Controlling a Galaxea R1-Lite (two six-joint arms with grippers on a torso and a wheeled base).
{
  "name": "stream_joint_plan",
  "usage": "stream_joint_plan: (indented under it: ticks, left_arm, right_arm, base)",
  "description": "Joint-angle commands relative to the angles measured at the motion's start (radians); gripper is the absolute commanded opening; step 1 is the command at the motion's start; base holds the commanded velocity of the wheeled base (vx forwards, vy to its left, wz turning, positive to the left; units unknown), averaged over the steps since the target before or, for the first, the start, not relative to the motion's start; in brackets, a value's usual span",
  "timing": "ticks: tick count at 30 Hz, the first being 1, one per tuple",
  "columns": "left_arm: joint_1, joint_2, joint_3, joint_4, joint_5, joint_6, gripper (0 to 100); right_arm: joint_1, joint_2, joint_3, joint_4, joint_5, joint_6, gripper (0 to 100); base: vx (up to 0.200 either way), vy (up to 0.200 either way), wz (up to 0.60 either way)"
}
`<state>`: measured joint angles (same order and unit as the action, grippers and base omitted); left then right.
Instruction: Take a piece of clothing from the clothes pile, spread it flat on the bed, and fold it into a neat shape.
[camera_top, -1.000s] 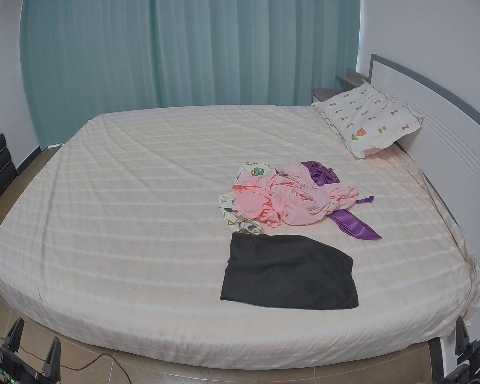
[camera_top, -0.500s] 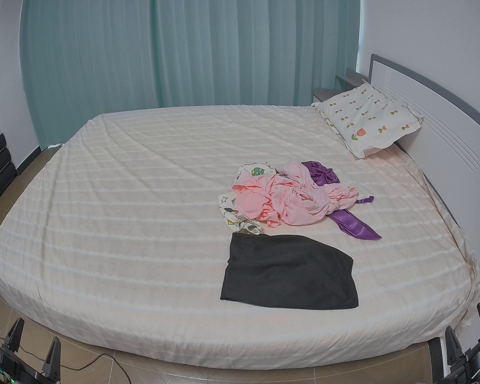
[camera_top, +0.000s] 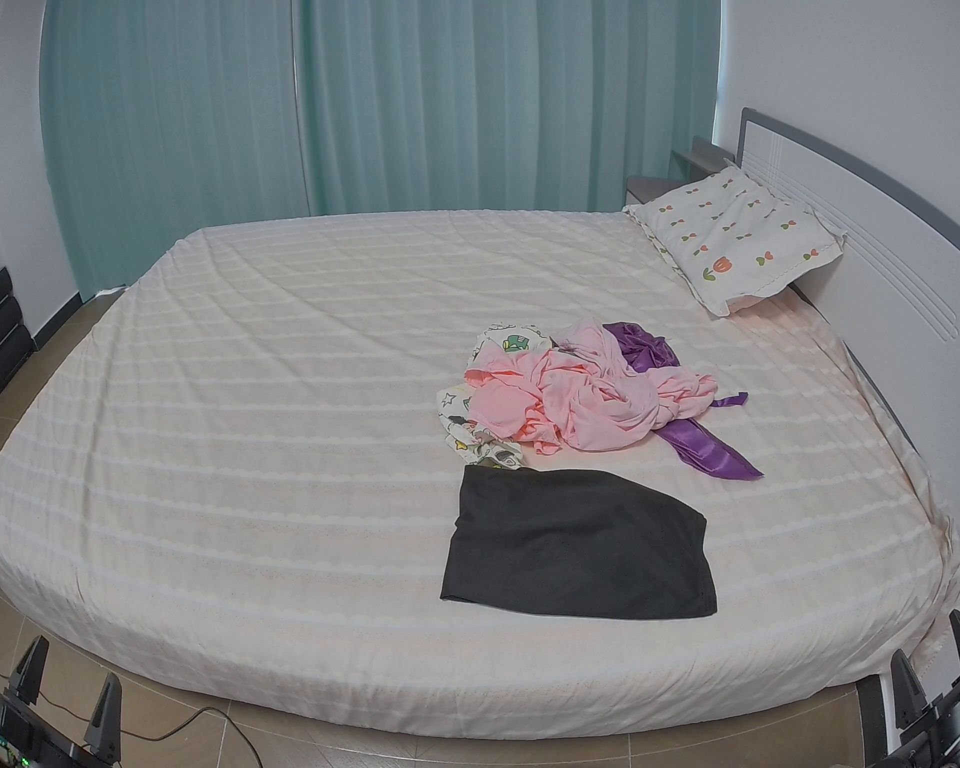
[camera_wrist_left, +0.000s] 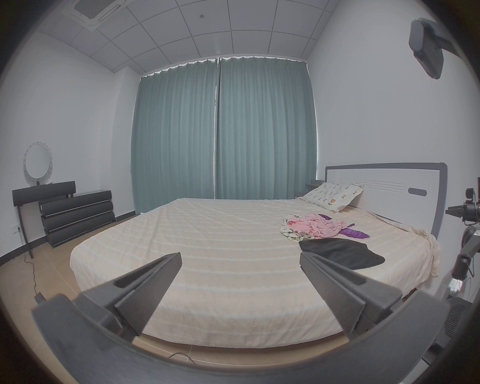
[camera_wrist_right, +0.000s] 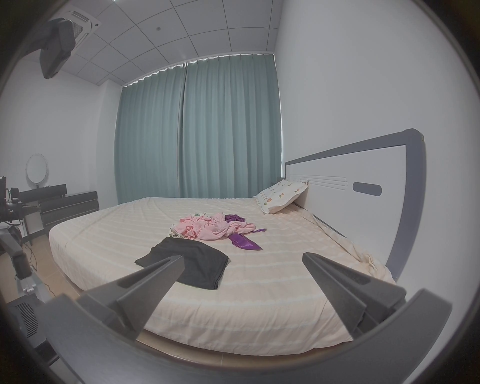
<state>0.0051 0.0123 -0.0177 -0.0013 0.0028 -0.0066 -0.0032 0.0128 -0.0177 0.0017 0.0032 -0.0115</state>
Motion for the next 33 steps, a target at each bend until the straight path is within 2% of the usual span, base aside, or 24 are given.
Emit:
stream_joint_plan:
  ticks: [1,33]
  left_arm:
    - [-0.001,-0.003,0.018,-0.002,0.000,0.004,100]
    - [-0.001,-0.003,0.018,0.000,0.000,0.007,100]
  right_arm:
    - [0.002,-0.011,0.018,0.000,0.001,-0.001,100]
    - [0.003,-0.011,0.018,0.000,-0.003,0.002,100]
  base:
    - [0.000,0.000,0.00]
    - [0.000,0.000,0.00]
